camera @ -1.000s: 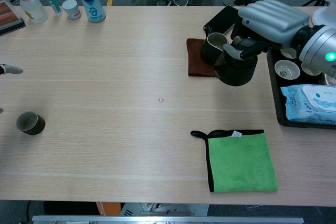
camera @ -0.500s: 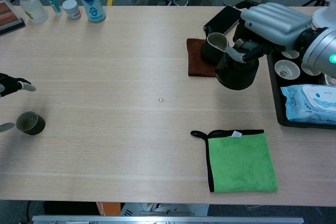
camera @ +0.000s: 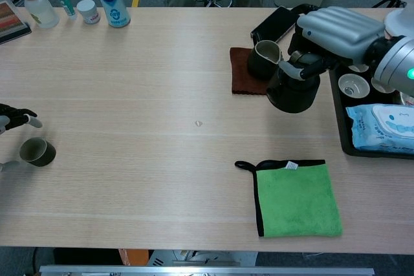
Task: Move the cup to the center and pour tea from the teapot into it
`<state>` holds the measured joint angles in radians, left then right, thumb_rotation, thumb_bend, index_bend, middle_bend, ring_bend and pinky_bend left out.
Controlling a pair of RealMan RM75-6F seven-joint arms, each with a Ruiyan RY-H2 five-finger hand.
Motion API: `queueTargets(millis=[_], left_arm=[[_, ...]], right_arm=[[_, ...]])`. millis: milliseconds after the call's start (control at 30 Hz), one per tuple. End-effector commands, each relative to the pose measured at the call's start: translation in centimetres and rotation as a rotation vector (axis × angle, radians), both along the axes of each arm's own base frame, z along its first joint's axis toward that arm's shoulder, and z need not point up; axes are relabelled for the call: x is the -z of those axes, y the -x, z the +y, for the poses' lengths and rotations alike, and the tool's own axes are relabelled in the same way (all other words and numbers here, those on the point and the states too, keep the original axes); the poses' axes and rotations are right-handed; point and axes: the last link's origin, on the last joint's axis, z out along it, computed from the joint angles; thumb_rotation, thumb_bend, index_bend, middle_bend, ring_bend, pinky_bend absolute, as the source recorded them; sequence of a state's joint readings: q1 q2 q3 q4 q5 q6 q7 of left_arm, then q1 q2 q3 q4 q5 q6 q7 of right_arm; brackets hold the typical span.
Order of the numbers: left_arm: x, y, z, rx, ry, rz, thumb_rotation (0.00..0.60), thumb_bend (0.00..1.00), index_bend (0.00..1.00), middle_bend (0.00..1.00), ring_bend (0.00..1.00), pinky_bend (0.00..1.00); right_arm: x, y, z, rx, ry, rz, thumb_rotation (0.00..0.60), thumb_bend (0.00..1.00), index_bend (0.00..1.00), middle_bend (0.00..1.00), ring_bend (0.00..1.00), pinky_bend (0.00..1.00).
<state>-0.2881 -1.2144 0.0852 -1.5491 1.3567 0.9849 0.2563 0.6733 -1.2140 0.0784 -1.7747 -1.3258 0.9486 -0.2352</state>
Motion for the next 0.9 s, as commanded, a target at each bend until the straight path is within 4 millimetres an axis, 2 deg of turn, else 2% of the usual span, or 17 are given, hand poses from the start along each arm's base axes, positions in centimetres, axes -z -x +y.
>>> queueTargets(millis=[33,900], left_arm=[[0.3,0.3,0.0,-0.011,0.001,-0.001,0.6,0.25,0.19,0.11,0.1,0.03],[2.4,0.7,0.6,-0.037,0.006,-0.024,0.6,0.25,0.24,0.13,0.11,0.03]], right_arm=[[0.0,0.0,0.0,0.0,-0.002,0.0,0.406,0.44,1.0,0.96,0.88,0.02],[0.2,0.2,0.0,0.018,-0.015,0.007,0.411,0.44,1.0,0.96,0.88,0.02]])
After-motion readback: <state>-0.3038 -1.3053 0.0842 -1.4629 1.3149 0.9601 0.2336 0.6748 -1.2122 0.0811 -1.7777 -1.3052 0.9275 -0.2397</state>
